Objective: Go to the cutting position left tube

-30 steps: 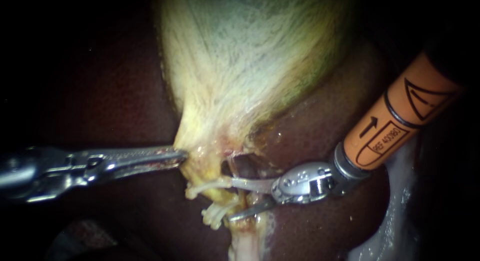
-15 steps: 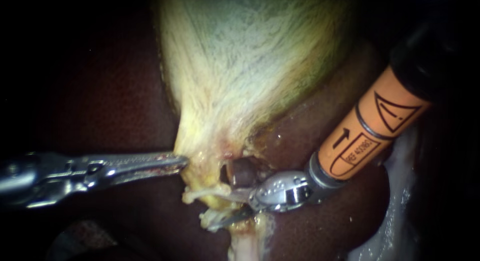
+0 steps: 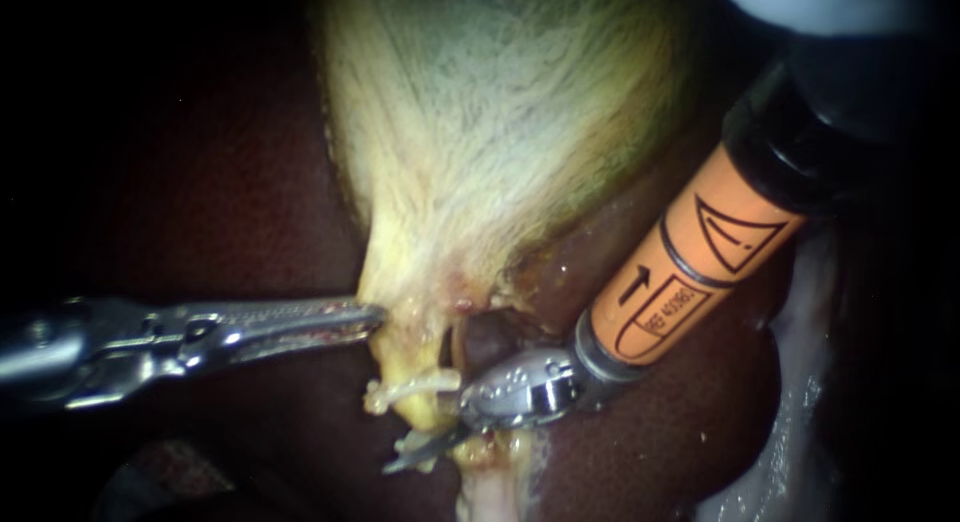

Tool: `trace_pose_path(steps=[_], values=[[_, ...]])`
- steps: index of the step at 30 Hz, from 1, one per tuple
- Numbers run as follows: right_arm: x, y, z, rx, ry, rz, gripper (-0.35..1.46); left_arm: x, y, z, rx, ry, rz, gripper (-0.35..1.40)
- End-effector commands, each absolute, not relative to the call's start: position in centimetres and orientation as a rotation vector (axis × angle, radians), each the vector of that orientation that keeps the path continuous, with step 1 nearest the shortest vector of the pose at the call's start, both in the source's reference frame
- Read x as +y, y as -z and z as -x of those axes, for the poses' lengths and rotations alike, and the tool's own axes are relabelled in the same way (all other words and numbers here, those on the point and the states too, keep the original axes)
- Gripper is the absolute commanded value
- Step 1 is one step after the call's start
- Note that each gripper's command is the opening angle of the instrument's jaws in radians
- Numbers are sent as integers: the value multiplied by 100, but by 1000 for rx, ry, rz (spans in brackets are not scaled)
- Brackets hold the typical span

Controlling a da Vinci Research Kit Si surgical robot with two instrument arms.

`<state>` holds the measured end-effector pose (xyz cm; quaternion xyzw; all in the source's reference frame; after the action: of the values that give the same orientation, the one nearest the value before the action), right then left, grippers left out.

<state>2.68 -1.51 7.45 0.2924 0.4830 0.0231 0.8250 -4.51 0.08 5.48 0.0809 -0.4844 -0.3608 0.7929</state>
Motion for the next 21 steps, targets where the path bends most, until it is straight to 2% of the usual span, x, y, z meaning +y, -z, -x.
trace_pose_path(steps=[1, 21], values=[[-152, -746, -269, 1027, -47, -624, 128, 8, -549, 451, -1042, 776, -175, -35], [-151, -747, -270, 1024, -54, -631, 128, 8, -551, 454, -1041, 777, -174, -35]])
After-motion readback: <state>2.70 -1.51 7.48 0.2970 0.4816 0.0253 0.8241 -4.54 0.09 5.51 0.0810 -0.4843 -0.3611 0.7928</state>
